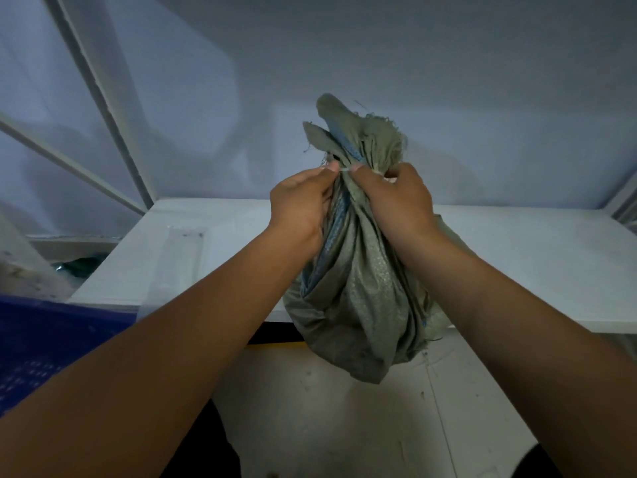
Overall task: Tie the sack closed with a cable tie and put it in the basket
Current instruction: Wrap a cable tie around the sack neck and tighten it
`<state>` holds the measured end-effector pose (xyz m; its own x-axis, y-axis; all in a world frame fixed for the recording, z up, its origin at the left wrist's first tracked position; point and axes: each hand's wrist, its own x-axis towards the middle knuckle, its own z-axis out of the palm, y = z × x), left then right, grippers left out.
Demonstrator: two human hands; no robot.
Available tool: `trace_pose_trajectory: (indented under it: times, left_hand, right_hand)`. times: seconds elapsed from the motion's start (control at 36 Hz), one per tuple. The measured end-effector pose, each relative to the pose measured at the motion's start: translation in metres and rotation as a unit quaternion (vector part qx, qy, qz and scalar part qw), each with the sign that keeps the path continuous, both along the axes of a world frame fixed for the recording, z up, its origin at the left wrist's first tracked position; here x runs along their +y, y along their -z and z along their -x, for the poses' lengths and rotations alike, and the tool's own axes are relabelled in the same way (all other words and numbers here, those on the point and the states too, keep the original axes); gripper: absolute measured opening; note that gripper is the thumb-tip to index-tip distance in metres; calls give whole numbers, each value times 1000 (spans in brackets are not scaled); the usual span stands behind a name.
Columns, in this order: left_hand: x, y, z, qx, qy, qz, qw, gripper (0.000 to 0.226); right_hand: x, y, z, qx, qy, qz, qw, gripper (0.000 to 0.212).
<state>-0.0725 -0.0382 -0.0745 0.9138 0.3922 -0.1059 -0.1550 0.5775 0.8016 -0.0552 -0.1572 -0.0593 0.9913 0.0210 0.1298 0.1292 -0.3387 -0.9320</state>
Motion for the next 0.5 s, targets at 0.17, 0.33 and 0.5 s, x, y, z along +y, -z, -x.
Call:
trace_pose_trajectory:
  times: [0.17, 0.33, 0.5]
  left_hand:
    - [-4, -2, 3, -2, 23, -2, 1000, 9]
    - [-4, -3, 4, 23, 48, -22, 998, 25]
    - [-3, -7, 5, 24, 1, -133, 991, 13]
  right_hand:
    - [3, 3, 2, 24, -10, -11, 1000, 100]
    - [-1, 5, -1, 15, 3, 9, 1000, 80]
    - [-2, 4, -3, 5, 16, -5, 1000, 92]
